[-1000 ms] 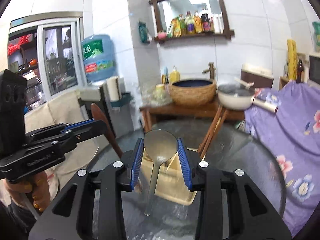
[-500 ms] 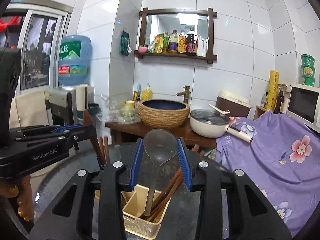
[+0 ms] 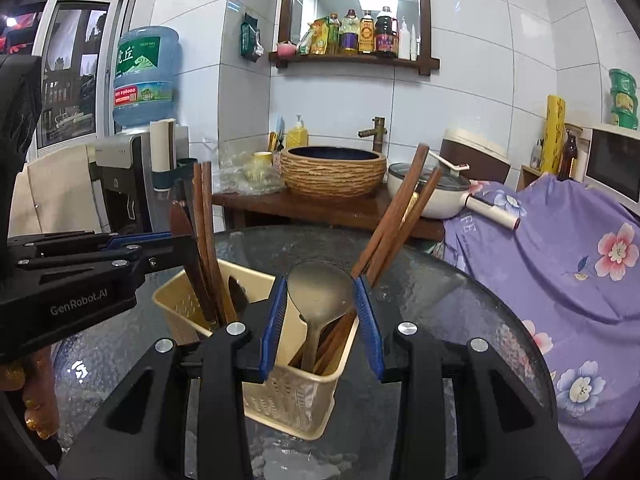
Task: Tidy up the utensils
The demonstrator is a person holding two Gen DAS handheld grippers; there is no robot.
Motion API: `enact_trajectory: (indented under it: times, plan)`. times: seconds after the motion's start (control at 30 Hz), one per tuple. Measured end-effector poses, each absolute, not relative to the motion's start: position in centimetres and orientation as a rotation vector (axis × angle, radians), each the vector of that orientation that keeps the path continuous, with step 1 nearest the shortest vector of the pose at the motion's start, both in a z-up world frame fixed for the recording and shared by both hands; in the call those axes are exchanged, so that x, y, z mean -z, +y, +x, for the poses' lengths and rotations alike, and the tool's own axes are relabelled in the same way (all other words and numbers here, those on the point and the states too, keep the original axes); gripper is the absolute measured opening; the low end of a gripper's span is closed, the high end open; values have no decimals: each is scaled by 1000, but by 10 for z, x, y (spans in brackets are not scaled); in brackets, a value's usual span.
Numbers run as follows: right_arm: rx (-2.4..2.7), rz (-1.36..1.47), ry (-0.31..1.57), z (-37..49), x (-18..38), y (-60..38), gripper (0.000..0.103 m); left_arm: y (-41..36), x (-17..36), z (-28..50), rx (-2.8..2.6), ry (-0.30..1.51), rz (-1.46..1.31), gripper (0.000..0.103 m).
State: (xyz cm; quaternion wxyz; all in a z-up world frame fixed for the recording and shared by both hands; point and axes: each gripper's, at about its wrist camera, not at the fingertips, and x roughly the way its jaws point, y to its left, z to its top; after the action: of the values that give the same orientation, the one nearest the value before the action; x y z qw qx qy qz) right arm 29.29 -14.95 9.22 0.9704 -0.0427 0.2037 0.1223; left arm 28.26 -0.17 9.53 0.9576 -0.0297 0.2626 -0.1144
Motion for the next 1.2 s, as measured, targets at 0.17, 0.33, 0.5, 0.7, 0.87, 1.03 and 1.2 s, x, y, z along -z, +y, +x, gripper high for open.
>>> enact_trajectory:
  times: [0.17,0.33,0.5,0.7,0.87,1.03,1.2]
  plan:
    - [-247,-83,423,294,-86,-150,36,-3,-89,284,234,548,-45,15]
    - [-256,-81,406,290,-90,-152,54,1,-89,285,249,555,-59,15]
    - [-249,-65,353,273,-101,-160,62,8,-104,267,239,481,-48,50]
    - [-241,-27,302,230,-108,-174,83,30,-118,218,138,319,-77,93]
    - [-260,-3,301,185,-92,-176,97,31,-95,179,105,308,-49,97]
    - [-257,-1,301,140,-57,-174,97,24,-51,138,63,298,-24,97]
    - [-234,10,289,98,-26,-182,97,23,-18,103,24,318,-41,97]
